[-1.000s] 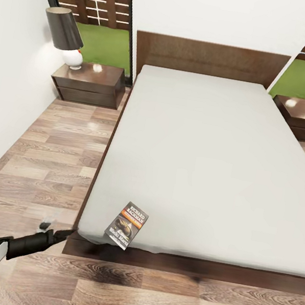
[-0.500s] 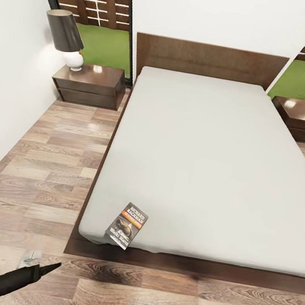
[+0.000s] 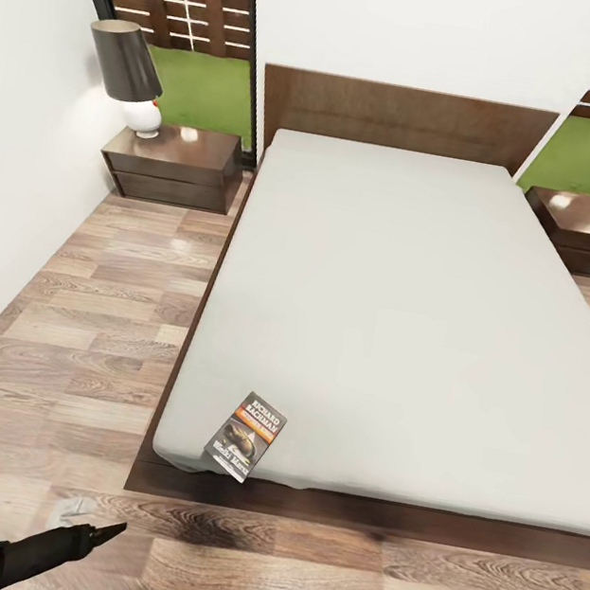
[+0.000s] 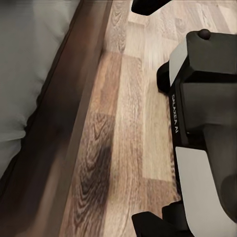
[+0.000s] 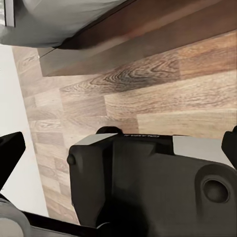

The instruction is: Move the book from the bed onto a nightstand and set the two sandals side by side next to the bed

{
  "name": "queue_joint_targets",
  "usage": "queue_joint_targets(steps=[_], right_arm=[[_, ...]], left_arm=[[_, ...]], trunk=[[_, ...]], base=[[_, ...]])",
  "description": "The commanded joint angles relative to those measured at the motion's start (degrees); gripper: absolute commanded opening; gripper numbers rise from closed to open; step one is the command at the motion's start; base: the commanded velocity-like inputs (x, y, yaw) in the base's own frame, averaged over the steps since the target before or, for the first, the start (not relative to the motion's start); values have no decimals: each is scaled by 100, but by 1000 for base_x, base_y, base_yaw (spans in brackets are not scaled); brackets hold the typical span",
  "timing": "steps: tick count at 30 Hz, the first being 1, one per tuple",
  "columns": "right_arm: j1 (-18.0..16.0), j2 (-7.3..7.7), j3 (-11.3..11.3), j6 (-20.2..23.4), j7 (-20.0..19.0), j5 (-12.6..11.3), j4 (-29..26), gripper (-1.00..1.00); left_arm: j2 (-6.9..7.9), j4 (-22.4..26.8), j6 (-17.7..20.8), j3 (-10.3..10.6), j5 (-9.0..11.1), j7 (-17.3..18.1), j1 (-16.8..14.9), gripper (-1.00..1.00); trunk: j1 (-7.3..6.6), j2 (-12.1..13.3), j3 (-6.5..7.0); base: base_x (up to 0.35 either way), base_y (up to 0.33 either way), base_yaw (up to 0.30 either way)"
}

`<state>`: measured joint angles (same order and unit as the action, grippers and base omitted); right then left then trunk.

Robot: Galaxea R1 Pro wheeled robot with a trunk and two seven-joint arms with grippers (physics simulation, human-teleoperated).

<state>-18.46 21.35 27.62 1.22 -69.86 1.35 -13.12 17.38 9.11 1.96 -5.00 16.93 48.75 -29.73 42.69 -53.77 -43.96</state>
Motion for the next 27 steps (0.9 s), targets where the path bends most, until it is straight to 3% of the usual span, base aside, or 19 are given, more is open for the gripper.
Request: queue_joint_targets(steps=[1, 3, 5, 6, 7, 8, 9, 11, 13, 18, 27], right_arm=[[-10, -49, 18, 82, -19, 21, -17, 100], [-32, -294, 4, 462, 49, 31, -39, 100], [-55, -681, -11, 1272, 284, 37, -107, 100], [-58, -762, -13, 1434, 359, 38, -151, 100], [-65, -940, -15, 1716, 540, 37, -295, 100], [-88, -1247, -17, 2012, 851, 37, -603, 100], [-108, -1455, -18, 2130, 1045, 35, -828, 100], [-128, -1714, -19, 2232, 1257, 34, -1107, 100], [-139, -1872, -19, 2282, 1357, 30, -1304, 100], [-148, -2044, -20, 2343, 1446, 15, -1891, 100], [-149, -2056, -20, 2364, 1457, -3, -2024, 100]], left_arm=[[-24, -4, 20, -46, -28, 28, -4, 100], [-52, -3, 20, -45, -27, 29, -5, 100], [-68, -3, 22, -45, -26, 32, -3, 100], [-70, -3, 22, -45, -25, 33, -2, 100], [-72, -3, 22, -45, -24, 35, -2, 100], [-74, -3, 23, -45, -24, 36, -2, 100], [-75, -2, 23, -45, -23, 37, -4, 100], [-76, -1, 23, -45, -23, 37, -5, 100], [-76, 1, 23, -45, -23, 37, -6, 100], [-122, 2, 23, -45, -23, 38, -1, 100], [-189, 2, 23, -45, -23, 45, -2, 100]], trunk=[[0, -3, -4], [0, -3, -4], [0, -3, -4], [0, -3, -4], [0, -3, -4], [0, -3, -4], [0, -3, -4], [0, -3, -4], [0, -3, -4], [0, -3, -4], [0, -3, -4]], base=[[0, 0, 0], [0, 0, 0], [0, 0, 0], [0, 0, 0], [0, 0, 0], [0, 0, 0], [0, 0, 0], [0, 0, 0], [0, 0, 0], [0, 0, 0], [0, 0, 0]])
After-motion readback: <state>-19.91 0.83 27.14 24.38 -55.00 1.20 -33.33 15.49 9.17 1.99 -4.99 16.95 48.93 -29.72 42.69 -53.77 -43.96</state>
